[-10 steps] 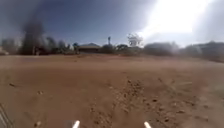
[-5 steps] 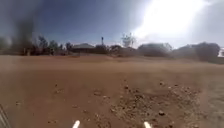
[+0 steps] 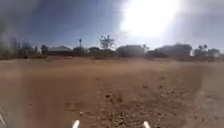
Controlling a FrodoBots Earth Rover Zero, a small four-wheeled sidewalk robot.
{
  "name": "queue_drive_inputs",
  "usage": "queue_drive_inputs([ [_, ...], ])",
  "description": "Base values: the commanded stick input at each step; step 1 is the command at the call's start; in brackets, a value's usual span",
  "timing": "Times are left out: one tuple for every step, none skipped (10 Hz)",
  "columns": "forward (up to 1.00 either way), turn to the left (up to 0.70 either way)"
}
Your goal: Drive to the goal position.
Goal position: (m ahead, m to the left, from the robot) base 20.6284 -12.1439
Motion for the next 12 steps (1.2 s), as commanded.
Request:
queue_drive_inputs([
  [0.7,-0.27],
  [0.7,-0.27],
  [0.7,-0.27],
  [0.7,-0.27],
  [0.7,-0.27],
  [0.7,-0.27],
  [0.7,-0.27],
  [0.7,-0.27],
  [0.7,-0.27],
  [0.7,-0.27],
  [0.7,-0.27],
  [0.7,-0.27],
])
